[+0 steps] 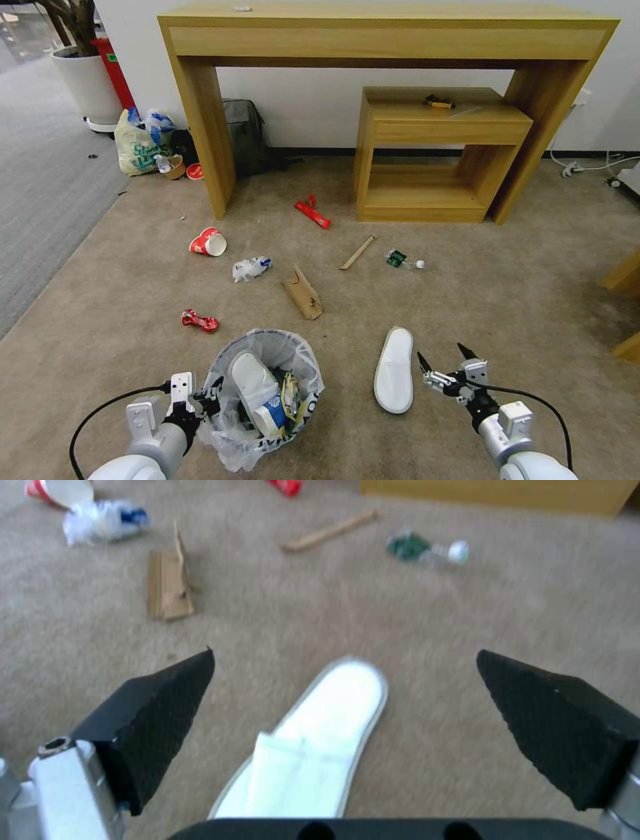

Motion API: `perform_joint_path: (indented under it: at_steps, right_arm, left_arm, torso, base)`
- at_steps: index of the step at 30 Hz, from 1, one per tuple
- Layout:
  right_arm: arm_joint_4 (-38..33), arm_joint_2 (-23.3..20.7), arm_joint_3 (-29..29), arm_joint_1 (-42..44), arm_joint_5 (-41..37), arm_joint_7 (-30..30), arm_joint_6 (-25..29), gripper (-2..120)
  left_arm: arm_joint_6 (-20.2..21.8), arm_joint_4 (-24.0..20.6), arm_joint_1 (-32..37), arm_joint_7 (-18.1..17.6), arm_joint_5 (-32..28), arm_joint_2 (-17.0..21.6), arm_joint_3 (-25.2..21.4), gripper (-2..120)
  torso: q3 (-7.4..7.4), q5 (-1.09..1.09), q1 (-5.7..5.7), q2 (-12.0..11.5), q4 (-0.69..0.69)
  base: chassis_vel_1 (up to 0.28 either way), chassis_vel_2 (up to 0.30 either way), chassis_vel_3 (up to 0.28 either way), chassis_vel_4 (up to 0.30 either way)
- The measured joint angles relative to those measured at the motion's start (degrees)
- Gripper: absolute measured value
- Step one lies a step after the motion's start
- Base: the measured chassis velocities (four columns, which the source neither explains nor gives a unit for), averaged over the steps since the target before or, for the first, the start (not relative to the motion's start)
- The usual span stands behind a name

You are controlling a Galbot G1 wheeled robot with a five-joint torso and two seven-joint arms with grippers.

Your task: Pick up the trash bin and place the garbage on the floor into it.

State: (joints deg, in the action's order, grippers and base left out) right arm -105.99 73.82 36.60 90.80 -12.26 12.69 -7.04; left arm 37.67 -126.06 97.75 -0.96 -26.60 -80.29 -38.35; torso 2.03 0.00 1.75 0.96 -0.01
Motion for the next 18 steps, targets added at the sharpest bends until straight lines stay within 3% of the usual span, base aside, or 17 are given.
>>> perform_joint_path:
  at_steps: [3, 9, 11, 13, 18]
  right_arm:
    - [0.8, -0.5, -1.0, -1.2, -1.3, -0.8, -2.7, 100]
    - [3.8, -2.2, -5.4, -7.2, -3.0, -5.0, -14.0, 100]
    - [4.1, -2.3, -5.9, -7.7, -3.2, -5.7, -15.1, 100]
    - [5.9, -2.9, -9.7, -10.4, -5.9, -11.1, -20.4, 100]
    - [8.3, -2.9, -13.6, -13.8, -9.4, -14.9, -25.6, 100]
  left_arm:
    - [0.0, 0.1, 0.0, 0.0, 0.2, -0.1, 0.1, 0]
    - [-0.1, 0.2, 0.4, 0.0, 0.5, -0.3, 0.2, 0]
    - [-0.1, 0.2, 0.4, 0.0, 0.5, -0.3, 0.2, 0]
    - [-0.3, 0.2, 0.6, 0.0, 0.6, -0.3, 0.1, 0]
    - [-0.4, 0.2, 0.8, -0.1, 0.6, -0.3, 0.1, 0]
  torso:
    - [0.00, 0.00, 0.00, 0.0, -0.01]
    - [0.00, 0.00, 0.00, 0.0, 0.00]
    - [0.00, 0.00, 0.00, 0.0, 0.00]
    - [0.00, 0.00, 0.00, 0.0, 0.00]
    - [0.00, -0.01, 0.00, 0.0, 0.00]
  base:
    - [0.000, 0.000, 0.000, 0.000]
    - [0.000, 0.000, 0.000, 0.000]
    - [0.000, 0.000, 0.000, 0.000]
    - [0.000, 0.000, 0.000, 0.000]
    - [0.000, 0.000, 0.000, 0.000]
